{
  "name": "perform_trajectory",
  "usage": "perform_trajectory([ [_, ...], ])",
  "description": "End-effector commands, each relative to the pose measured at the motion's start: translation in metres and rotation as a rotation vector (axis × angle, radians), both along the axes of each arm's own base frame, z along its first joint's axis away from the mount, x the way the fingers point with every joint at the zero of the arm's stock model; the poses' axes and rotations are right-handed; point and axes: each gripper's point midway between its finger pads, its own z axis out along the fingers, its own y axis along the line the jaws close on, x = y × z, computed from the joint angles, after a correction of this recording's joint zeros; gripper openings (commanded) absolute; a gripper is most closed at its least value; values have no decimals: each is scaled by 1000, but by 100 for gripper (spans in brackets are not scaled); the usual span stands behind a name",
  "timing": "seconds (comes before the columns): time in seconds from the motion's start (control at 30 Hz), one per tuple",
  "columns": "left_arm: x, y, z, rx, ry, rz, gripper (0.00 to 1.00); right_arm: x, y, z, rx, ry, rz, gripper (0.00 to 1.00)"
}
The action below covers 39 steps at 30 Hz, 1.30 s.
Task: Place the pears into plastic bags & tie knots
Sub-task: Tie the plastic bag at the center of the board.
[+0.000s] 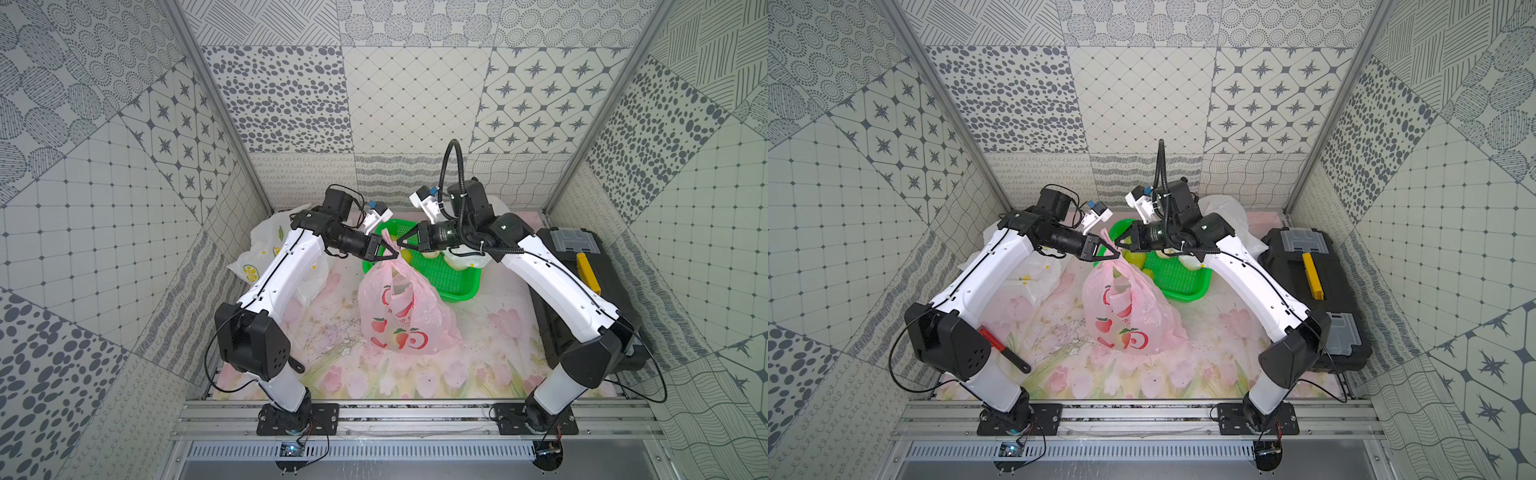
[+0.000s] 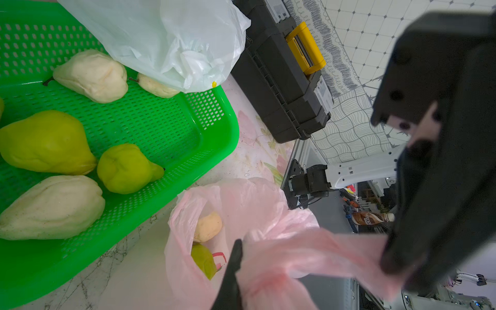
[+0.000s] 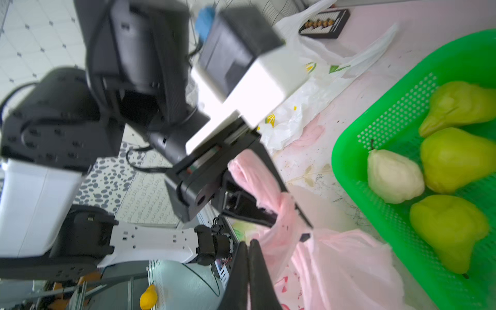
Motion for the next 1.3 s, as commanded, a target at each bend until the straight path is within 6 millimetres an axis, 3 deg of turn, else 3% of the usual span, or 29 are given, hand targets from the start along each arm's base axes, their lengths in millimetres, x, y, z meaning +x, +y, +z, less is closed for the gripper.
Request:
perform_trajectory([
  [0.0, 13, 8, -3, 23, 16, 63, 2, -32, 8, 0, 21, -64, 89, 0],
  [0.17, 6, 5, 8, -31, 16, 32, 0, -57, 24, -49, -21, -67, 158, 0],
  [0.3, -3, 2, 18, -78, 17, -4, 3, -47, 26, -74, -15, -151, 133, 0],
  [0.57, -29, 4, 25, -111, 5, -78, 16, -27, 20, -77, 19, -300, 154, 0],
  [0.73, -38, 6, 22, -119, 7, -95, 27, -31, 11, -77, 31, -357, 190, 0],
  [1.03, -37, -5, 8, -86, 46, -115, 37, -40, 11, -73, 55, -421, 235, 0],
  [1.27, -35, -9, -10, -38, 77, -110, 36, -48, 13, -79, 21, -467, 281, 0],
])
